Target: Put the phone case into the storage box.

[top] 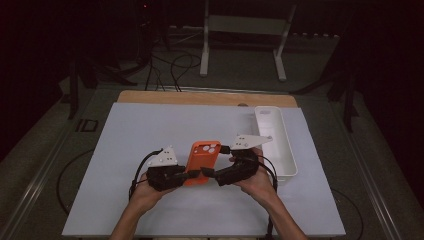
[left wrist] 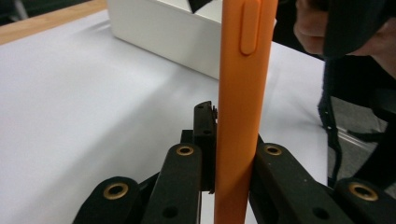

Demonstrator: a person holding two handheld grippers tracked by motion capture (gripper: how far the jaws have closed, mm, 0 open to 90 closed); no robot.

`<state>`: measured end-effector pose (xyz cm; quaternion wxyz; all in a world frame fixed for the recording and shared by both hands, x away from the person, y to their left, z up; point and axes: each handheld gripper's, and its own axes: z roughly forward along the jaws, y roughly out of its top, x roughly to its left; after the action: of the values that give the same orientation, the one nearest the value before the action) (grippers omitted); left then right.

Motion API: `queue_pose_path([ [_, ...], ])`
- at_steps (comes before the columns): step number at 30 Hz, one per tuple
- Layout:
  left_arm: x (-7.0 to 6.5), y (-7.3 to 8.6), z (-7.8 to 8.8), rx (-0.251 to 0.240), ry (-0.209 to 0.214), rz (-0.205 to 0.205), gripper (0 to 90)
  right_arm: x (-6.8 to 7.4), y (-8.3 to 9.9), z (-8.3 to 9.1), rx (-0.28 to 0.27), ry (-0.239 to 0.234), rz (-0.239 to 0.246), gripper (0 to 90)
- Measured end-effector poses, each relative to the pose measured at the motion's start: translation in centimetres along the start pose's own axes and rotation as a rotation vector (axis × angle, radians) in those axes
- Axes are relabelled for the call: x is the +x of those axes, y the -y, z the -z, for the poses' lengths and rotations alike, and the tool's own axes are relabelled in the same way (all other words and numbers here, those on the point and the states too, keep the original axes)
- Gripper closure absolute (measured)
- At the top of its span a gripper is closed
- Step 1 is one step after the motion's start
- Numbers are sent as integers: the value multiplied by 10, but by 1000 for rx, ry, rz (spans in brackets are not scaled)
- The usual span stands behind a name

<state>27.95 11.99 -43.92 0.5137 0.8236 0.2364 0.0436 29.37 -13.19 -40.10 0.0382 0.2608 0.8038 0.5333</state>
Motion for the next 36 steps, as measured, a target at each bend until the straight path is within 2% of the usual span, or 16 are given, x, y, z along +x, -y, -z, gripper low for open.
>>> queue_pose_path([
  [8, 2, 1, 2, -11, -59, 21, 853, 1, 0, 4, -24, 25, -12, 92],
  [16, 2, 1, 2, -22, -132, 34, 852, 4, 0, 5, -50, 62, 8, 92],
  [23, 3, 1, 3, -34, -184, 52, 852, 6, -1, 3, -51, 87, 3, 92],
  [25, 2, 2, 3, -34, -211, 54, 852, 6, -1, 3, -59, 98, -7, 92],
  [27, 3, 2, 3, -35, -217, 56, 852, 6, -1, 2, -61, 110, -11, 92],
  [30, 2, 2, 3, -45, -260, 67, 852, 6, -2, 2, -65, 124, -24, 93],
  [36, 2, 2, 2, -54, -303, 80, 852, 8, -5, 2, -66, 126, -45, 92],
])
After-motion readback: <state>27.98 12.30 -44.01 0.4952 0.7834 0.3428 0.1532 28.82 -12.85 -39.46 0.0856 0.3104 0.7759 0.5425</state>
